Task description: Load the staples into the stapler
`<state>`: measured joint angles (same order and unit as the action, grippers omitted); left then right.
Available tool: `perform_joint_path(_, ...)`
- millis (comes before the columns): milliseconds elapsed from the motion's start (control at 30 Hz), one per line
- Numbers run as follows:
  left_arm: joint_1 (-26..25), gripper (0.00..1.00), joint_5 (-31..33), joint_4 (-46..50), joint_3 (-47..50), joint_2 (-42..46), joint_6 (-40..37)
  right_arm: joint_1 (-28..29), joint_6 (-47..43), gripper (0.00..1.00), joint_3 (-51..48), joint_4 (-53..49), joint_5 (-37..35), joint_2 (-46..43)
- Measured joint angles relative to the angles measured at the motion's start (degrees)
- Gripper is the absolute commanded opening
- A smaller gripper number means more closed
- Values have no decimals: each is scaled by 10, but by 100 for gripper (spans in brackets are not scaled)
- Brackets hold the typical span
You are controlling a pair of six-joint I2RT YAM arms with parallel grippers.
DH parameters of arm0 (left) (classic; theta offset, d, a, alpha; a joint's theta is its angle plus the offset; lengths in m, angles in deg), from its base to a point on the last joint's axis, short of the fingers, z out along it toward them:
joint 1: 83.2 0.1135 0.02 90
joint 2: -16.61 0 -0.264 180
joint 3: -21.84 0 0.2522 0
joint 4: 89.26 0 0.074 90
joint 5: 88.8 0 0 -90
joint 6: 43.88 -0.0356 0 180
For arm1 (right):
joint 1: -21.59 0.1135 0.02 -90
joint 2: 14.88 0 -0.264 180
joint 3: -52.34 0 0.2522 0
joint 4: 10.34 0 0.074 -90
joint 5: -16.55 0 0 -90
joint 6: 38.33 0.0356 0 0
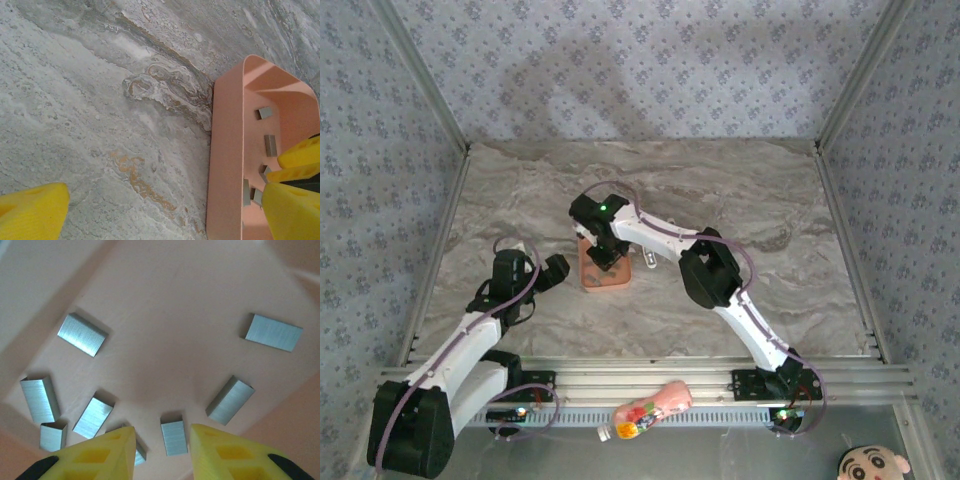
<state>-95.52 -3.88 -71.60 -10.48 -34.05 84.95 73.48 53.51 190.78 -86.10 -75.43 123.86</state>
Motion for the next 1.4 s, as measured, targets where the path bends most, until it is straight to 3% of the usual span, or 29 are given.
perform_joint_path(767,0,98,0,-3,5,0,-4,2,-9,32,64,-46,-20,57)
perform_joint_path(1400,0,98,0,0,5,23,-7,4,-10,20,87,-63,-19,67)
